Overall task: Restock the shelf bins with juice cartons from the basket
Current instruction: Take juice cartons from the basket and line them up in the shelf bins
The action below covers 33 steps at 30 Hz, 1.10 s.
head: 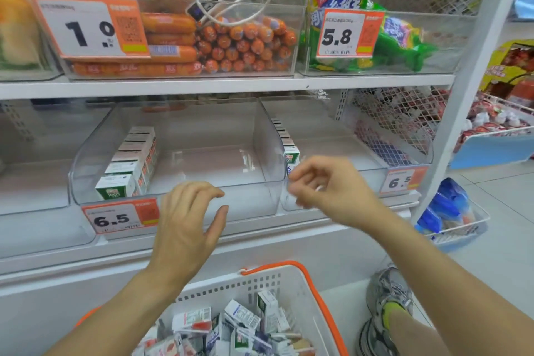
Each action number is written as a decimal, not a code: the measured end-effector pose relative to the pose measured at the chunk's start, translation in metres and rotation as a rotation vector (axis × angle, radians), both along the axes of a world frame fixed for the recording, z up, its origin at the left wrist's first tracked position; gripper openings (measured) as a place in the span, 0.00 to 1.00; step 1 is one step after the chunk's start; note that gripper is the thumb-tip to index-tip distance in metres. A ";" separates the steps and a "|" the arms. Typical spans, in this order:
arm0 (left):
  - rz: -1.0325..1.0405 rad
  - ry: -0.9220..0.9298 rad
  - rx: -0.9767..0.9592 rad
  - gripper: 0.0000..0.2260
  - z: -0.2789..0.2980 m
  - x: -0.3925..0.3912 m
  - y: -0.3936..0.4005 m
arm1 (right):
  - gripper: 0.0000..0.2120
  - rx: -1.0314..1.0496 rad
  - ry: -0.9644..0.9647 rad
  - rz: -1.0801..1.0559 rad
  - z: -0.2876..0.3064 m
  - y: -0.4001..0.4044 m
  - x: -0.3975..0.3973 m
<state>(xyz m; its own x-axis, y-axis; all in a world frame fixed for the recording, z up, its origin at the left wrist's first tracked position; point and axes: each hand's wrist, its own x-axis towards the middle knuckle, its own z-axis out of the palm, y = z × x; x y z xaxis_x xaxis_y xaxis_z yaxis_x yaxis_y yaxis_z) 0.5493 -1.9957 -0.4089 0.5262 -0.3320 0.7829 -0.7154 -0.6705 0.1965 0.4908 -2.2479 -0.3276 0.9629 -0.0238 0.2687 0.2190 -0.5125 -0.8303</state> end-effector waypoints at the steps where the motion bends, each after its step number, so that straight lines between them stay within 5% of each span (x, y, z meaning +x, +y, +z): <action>1: -0.080 0.062 0.003 0.04 -0.001 -0.006 -0.004 | 0.04 0.018 0.078 0.065 -0.015 0.007 -0.006; 6: -0.165 0.907 0.224 0.05 -0.068 -0.034 0.005 | 0.07 -0.143 0.518 0.284 -0.102 0.027 -0.019; 12: -0.045 1.349 0.496 0.14 -0.153 -0.077 0.067 | 0.10 -0.453 0.765 0.422 -0.170 0.050 -0.033; 19: 0.028 1.438 0.436 0.29 -0.190 -0.122 0.089 | 0.25 -0.591 0.958 0.623 -0.222 0.098 -0.063; 23: 0.015 1.374 0.449 0.34 -0.191 -0.125 0.092 | 0.37 -0.874 0.809 0.728 -0.250 0.111 -0.073; 29: 0.070 1.484 0.385 0.32 -0.190 -0.106 0.082 | 0.38 -1.154 0.667 0.752 -0.250 0.115 -0.072; 33: 0.158 1.533 0.337 0.22 -0.193 -0.096 0.076 | 0.29 -1.231 0.613 0.747 -0.249 0.111 -0.070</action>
<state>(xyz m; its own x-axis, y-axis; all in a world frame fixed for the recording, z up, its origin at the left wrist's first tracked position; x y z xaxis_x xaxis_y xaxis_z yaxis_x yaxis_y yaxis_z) 0.4534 -1.9196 -0.6021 0.7620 -0.2413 -0.6009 0.0940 -0.8769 0.4713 0.4211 -2.1365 -0.5768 0.6214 0.4222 -0.6600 0.5224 -0.8511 -0.0527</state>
